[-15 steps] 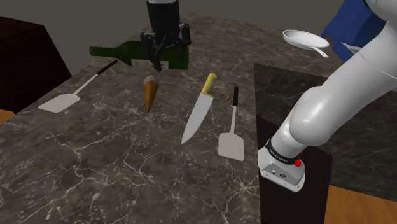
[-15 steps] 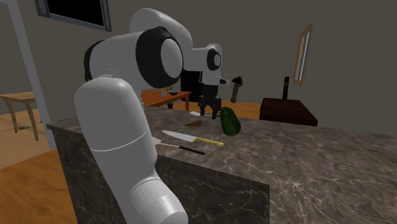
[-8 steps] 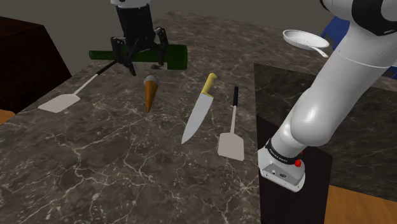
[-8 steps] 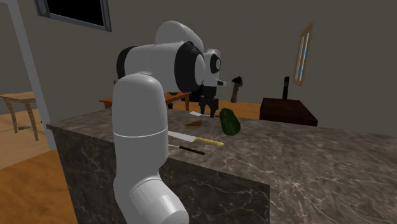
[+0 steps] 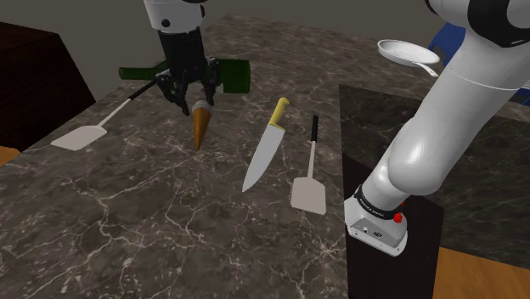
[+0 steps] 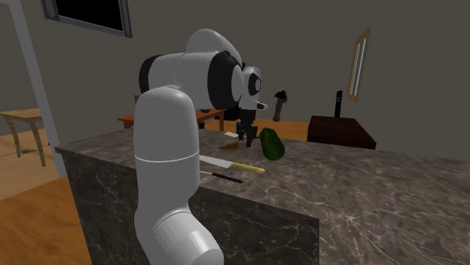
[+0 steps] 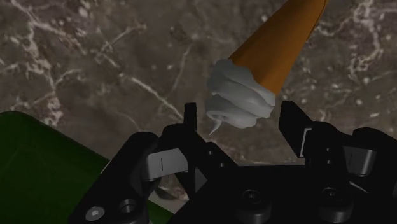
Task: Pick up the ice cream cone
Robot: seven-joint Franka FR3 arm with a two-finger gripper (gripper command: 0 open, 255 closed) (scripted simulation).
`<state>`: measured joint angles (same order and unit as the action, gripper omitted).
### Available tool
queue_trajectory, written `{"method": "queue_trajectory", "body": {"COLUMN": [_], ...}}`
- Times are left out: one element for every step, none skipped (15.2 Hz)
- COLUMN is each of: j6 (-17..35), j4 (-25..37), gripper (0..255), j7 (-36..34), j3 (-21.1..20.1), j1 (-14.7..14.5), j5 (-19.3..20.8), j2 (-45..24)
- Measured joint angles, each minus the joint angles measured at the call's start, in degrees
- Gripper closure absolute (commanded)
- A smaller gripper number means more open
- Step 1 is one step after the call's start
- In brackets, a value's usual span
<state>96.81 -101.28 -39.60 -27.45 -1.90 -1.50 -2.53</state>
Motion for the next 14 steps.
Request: {"method": "queue_trajectory", "body": {"j6": [0.06, 0.1, 0.12, 0.12, 0.11, 0.1, 0.09, 0.08, 0.06, -0.34, -0.92, -1.41, -2.0, -2.84], "j4": [-0.04, -0.08, -0.1, -0.09, -0.07, -0.06, -0.02, 0.0, -0.04, 0.3, 0.86, 1.14, 1.79, 2.93], "gripper": [255, 255, 255, 255, 255, 255, 255, 255, 255, 255, 255, 255, 255, 255], "j7": [0.01, 0.02, 0.03, 0.04, 0.03, 0.03, 0.02, 0.02, 0.02, 0.07, -0.01, 0.11, 0.12, -0.09], "j3": [0.01, 0.03, 0.04, 0.05, 0.06, 0.06, 0.05, 0.05, 0.04, 0.05, 0.02, 0.06, 0.07, 0.0], "j1": [0.01, 0.03, 0.04, 0.05, 0.05, 0.05, 0.04, 0.04, 0.03, 0.05, 0.01, 0.07, 0.08, -0.01], "j5": [0.0, 0.01, 0.02, 0.03, 0.04, 0.05, 0.05, 0.06, 0.03, -0.01, -0.03, -0.13, -0.1, 0.03], "j2": [0.02, 0.04, 0.05, 0.04, 0.04, 0.03, 0.0, -0.01, 0.04, 0.08, 0.1, 0.33, 0.25, -0.07]}}
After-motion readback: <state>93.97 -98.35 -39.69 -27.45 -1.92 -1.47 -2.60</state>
